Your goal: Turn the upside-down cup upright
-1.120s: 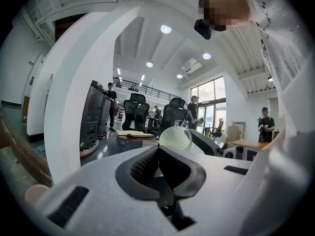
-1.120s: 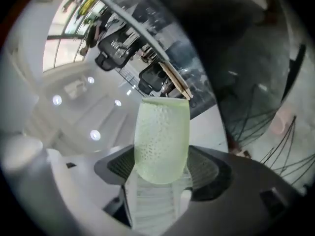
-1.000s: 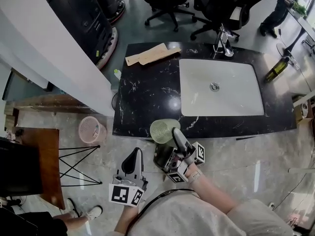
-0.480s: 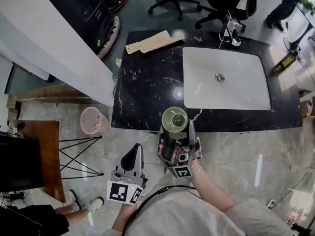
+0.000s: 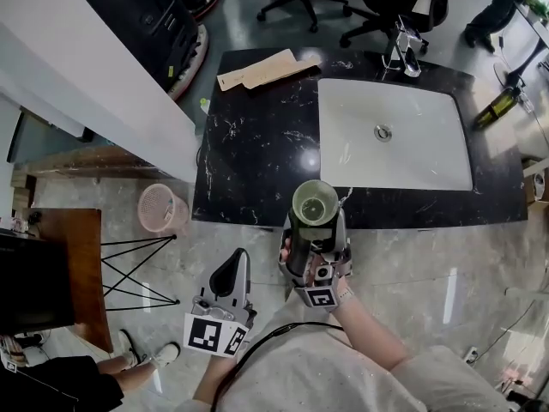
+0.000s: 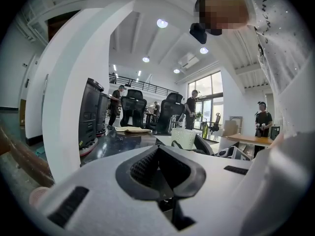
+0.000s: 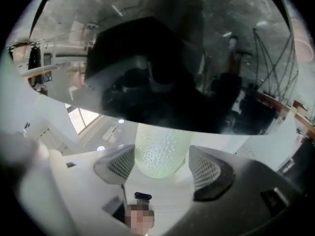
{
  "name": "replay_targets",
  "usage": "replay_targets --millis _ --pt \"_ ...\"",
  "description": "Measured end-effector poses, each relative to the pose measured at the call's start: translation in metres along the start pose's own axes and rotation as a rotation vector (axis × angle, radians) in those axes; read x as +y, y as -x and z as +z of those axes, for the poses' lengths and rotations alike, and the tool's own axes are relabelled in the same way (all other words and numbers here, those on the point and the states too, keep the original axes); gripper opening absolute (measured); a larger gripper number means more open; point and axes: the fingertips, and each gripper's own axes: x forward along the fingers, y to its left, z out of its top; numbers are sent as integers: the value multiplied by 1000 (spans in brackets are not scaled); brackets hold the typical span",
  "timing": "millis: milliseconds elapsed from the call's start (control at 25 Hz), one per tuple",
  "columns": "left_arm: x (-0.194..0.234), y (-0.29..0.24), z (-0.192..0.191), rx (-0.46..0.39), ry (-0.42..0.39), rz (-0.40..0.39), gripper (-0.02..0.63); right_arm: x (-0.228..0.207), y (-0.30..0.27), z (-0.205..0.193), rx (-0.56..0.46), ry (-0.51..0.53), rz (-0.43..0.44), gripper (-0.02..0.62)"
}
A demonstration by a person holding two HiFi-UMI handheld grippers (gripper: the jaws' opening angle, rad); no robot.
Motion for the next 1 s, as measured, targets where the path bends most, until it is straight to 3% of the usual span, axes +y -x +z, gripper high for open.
replay_targets --millis 320,480,840,920,1000 --pt "-1 1 1 -5 0 0 8 -2 6 -3 26 99 -51 339" --pt "-3 -1 1 -8 10 -6 8 -3 6 -1 31 142 -90 379" --pt "-8 -1 0 -1 13 -15 8 0 9 -10 117 164 -86 408" --pt "-8 -1 -1 1 16 -12 8 -7 18 -14 167 201 -144 408" --pt "-10 -2 -4 5 19 -13 8 -22 34 -17 230 271 -261 408"
